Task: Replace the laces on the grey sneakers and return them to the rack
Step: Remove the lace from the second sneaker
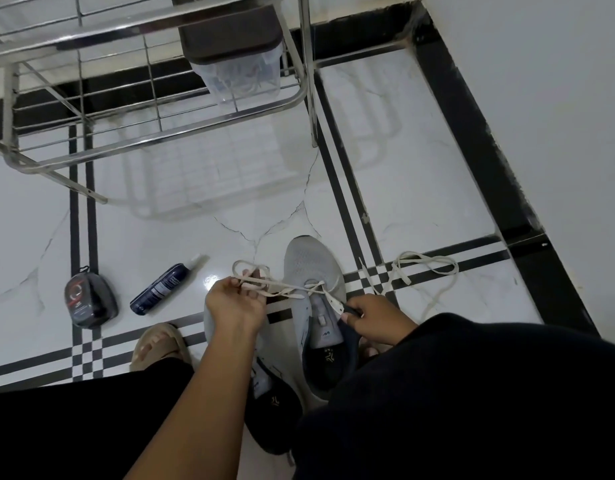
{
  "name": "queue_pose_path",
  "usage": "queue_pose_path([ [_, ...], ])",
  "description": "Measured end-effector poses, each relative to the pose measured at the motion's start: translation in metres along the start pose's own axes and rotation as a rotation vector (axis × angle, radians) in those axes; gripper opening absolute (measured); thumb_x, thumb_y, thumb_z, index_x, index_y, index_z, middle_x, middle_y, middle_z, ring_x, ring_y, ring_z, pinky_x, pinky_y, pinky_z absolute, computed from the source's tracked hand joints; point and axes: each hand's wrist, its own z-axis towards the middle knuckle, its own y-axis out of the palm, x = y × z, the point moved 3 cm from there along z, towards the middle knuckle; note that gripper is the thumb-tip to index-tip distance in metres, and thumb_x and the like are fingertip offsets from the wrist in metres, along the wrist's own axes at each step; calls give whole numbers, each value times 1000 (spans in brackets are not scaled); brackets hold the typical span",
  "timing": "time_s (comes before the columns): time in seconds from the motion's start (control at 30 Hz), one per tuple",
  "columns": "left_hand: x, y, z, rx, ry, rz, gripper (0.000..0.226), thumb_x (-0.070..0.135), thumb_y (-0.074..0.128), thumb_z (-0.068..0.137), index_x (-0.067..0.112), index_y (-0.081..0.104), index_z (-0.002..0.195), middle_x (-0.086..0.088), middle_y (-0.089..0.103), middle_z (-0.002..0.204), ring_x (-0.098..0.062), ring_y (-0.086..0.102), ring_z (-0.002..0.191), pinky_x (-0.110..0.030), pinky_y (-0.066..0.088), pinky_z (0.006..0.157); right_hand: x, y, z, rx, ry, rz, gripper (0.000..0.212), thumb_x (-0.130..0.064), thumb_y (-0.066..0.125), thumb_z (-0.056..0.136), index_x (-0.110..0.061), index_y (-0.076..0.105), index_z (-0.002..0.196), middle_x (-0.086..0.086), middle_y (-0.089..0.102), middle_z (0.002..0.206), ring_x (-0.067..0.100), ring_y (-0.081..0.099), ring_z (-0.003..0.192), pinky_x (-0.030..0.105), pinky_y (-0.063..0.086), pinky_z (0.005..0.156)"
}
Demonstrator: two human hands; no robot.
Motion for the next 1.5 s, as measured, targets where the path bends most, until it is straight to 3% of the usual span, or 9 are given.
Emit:
queue_pose_path([
  [0.07, 0, 2, -1, -35, -9, 278, 29, 21, 40, 96, 18, 38, 67, 2, 47, 54, -11, 46, 48, -26, 49, 59, -2, 0, 0, -6, -5, 7, 28, -22, 53, 97, -24, 49, 69, -5, 53, 72, 16, 54, 78, 16, 32, 58],
  [0.2, -33, 18, -3, -284, 395, 1838, 25, 36, 56, 92, 16, 44, 101, 1, 54, 85, -20, 59, 76, -32, 48, 66, -2, 1, -1, 1, -14, 12, 27, -23, 53, 97, -25, 47, 70, -11, 48, 70, 13, 51, 75, 15, 31, 58],
  [0.37, -71, 22, -9, -359, 652, 2530, 22, 27, 50, 94, 15, 54, 111, -7, 61, 99, -27, 61, 91, -32, 46, 70, -1, 4, 2, 7, -6, -8, 35, -25, 55, 96, -33, 40, 66, -13, 45, 70, 13, 50, 78, 25, 36, 70],
  [0.47, -72, 25, -12, -397, 619, 2376, 21, 29, 50, 96, 16, 66, 102, -5, 63, 97, -25, 62, 91, -32, 44, 71, 0, 4, 0, 18, -12, 12, 35, -26, 55, 96, -33, 40, 65, -13, 46, 69, 7, 48, 69, 21, 34, 62],
  [0.63, -23, 12, 0, 118, 108, 1141, 22, 22, 48, 98, 9, 63, 89, -4, 53, 65, -16, 47, 53, -26, 38, 50, 7, 4, 1, -5, -12, 55, 22, -20, 52, 97, -26, 50, 76, -12, 50, 73, 17, 58, 84, 24, 45, 75],
  [0.77, -2, 8, 7, 142, 466, 1687, 35, 26, 43, 100, 5, 67, 114, -16, 65, 107, -28, 59, 91, -29, 41, 75, 4, -1, 7, -67, -8, -28, 27, -18, 53, 96, -24, 48, 70, -9, 46, 71, 18, 56, 87, 21, 44, 69],
  [0.9, -15, 12, -17, 149, 827, 1792, 30, 28, 58, 91, 4, 61, 109, -13, 52, 115, -28, 53, 102, -35, 43, 81, -5, -10, 12, 24, -25, 26, 12, -35, 65, 87, -28, 56, 84, -9, 60, 86, 14, 61, 89, 26, 47, 76],
  [1.1, -63, 1, -23, -161, 370, 2135, 32, 43, 58, 86, 17, 53, 68, 0, 55, 64, -17, 56, 64, -24, 36, 55, -37, -26, 37, 137, -268, -275, 29, -26, 47, 97, -23, 62, 121, 4, 54, 118, 23, 57, 106, 37, 48, 88],
  [1.5, -50, -11, -18, -105, 510, 1952, 23, 27, 52, 94, 17, 72, 96, -5, 71, 91, -19, 61, 81, -24, 37, 63, -50, 9, 44, 326, -580, -690, 25, -5, 77, 61, -8, 69, 84, 10, 60, 86, 27, 60, 78, 30, 41, 53],
])
